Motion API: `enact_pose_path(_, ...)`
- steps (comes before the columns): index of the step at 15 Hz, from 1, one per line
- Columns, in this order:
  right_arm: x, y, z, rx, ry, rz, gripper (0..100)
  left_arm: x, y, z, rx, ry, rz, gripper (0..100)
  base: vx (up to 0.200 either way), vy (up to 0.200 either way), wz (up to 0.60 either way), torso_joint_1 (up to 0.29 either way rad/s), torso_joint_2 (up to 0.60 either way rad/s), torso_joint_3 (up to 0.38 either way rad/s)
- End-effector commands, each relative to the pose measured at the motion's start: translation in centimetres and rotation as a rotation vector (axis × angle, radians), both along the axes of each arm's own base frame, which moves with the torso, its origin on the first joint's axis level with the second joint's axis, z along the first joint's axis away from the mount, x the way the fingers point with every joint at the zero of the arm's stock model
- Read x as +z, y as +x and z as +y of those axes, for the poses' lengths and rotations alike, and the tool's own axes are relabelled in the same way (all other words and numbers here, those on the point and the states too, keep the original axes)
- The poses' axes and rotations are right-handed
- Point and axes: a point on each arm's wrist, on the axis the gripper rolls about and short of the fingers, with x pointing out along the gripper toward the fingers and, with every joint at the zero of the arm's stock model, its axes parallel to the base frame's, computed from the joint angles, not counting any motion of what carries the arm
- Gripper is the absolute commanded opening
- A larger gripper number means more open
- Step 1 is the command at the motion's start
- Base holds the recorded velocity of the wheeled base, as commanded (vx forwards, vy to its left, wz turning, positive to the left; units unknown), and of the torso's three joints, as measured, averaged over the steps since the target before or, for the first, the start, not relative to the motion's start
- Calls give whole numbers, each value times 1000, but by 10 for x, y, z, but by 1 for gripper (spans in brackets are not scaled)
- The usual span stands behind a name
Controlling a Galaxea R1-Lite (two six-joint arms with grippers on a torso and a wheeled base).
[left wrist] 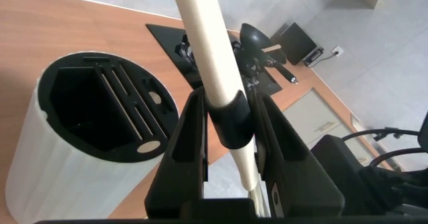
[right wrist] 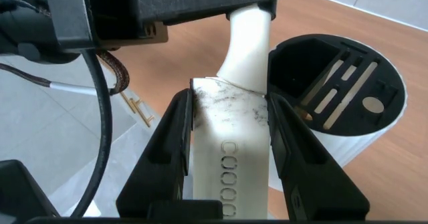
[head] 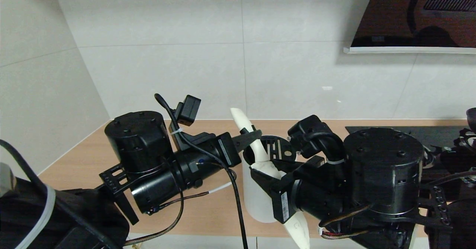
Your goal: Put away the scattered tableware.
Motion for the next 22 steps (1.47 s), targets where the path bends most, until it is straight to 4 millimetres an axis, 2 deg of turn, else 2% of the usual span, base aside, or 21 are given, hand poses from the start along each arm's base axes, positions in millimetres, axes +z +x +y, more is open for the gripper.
enact_pose_path(1,-1,0,1,1,-2,1,100,2,-1,1,0,-6,-6,0,0,0,0,0,0,0)
enact_pose_path(6,1,-1,0,1,4,-3,100,9,-2,3,17,-17,-26,0,0,0,0,0,0,0)
enact_pose_path(8,8,1,-6,-14,23,-16,100,20,-5,8,37,-25,-69,0,0,0,0,0,0,0)
enact_pose_path(10,15,9,-18,-59,38,-29,100,37,-10,14,49,-46,-115,0,0,0,0,0,0,0)
enact_pose_path(14,29,32,-48,-177,74,-58,100,102,-19,23,90,-66,-147,0,0,0,0,0,0,0)
enact_pose_path(17,32,31,-50,-180,81,-66,100,115,-19,23,106,-76,-160,0,0,0,0,0,0,0)
enact_pose_path(20,31,32,-51,-184,75,-65,100,125,-16,15,172,0,-209,0,0,0,0,0,0,0)
enact_pose_path(22,30,36,-53,-196,72,-64,100,127,-26,-5,295,67,-238,0,0,0,0,0,0,0)
